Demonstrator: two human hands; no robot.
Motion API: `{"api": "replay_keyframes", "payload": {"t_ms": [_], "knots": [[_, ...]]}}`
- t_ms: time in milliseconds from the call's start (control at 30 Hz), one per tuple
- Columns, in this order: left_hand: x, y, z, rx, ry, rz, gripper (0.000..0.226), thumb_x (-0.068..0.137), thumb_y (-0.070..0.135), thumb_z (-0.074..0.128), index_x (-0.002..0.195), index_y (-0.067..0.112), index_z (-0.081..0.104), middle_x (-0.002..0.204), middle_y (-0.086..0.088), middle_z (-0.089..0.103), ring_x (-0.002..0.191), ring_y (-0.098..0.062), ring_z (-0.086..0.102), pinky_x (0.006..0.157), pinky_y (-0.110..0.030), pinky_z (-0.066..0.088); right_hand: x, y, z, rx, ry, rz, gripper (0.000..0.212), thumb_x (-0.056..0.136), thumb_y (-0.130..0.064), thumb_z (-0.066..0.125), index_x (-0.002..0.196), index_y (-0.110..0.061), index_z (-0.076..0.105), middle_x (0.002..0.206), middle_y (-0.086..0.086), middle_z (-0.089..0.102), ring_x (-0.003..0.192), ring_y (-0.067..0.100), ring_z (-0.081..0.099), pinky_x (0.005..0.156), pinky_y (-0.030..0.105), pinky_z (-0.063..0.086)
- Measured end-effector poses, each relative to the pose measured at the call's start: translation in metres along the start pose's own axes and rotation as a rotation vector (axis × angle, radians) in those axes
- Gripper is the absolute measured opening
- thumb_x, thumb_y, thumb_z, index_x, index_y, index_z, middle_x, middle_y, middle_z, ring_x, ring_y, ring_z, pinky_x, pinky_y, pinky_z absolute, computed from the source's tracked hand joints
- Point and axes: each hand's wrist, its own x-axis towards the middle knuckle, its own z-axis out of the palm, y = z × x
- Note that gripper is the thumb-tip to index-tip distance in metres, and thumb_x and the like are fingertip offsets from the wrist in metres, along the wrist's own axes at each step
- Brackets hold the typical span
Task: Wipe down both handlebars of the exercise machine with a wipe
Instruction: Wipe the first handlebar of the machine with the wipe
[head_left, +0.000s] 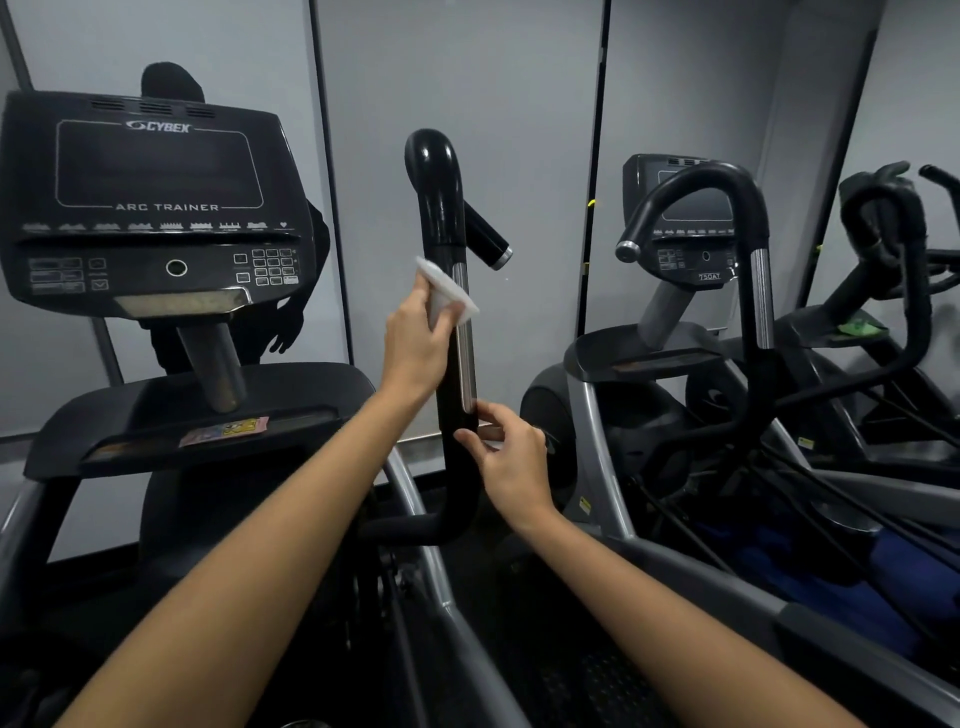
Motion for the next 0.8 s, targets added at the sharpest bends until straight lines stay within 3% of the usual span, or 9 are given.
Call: {"api": "replay_keyframes", "payload": {"t_ms": [200,333,567,667,800], "knots": [[-0.013,-0.006,-0.002,-0.198,-0.065,-0.063,0.051,0.092,0.019,0.055,0.139,0.007,0.038,0.113,0.000,0.059,0.106,-0.015,0.058,0.092,-0.027,0.048,-0.003,0.003,-0.001,0.022,-0.014,-0.006,0.037,0.083,-0.009,0.068,0.120,-0.009,0.060,0.094,-0.013,0.060,0.070,-0.020,0.055,0.065,-0.004,0.041],[-0.039,-0.013,-0.001,-0.245,-0.098,-0.067,0.044,0.092,0.017,0.055,0.133,0.006,0.045,0.109,0.001,0.061,0.099,-0.008,0.060,0.087,-0.018,0.049,-0.003,0.005,0.000,0.017,-0.002,-0.015,0.037,0.083,-0.008,0.068,0.120,-0.009,0.060,0.097,-0.010,0.063,0.068,-0.020,0.056,0.066,-0.003,0.041],[0.006,0.006,-0.004,-0.236,-0.068,-0.077,0.053,0.093,0.020,0.052,0.141,0.004,0.034,0.129,-0.009,0.054,0.114,-0.018,0.054,0.097,-0.029,0.045,-0.003,0.006,-0.002,0.049,-0.028,0.002,0.038,0.083,-0.008,0.068,0.120,-0.009,0.060,0.096,-0.010,0.062,0.074,-0.022,0.055,0.069,-0.002,0.042],[-0.020,-0.004,-0.003,-0.245,-0.102,-0.107,0.051,0.093,0.021,0.053,0.139,0.004,0.038,0.122,-0.007,0.057,0.109,-0.014,0.056,0.093,-0.026,0.047,-0.006,0.010,-0.001,0.051,-0.009,-0.004,0.031,0.082,-0.008,0.069,0.113,-0.008,0.063,0.094,-0.005,0.067,0.074,-0.022,0.056,0.067,-0.003,0.041],[-0.060,-0.021,-0.002,-0.153,-0.146,-0.086,0.053,0.091,0.023,0.056,0.139,0.006,0.039,0.114,-0.005,0.062,0.106,-0.015,0.060,0.094,-0.032,0.050,-0.008,0.015,0.002,0.057,0.018,0.016,0.032,0.081,-0.009,0.070,0.113,-0.007,0.064,0.094,-0.004,0.068,0.076,-0.012,0.059,0.070,0.001,0.046]]}}
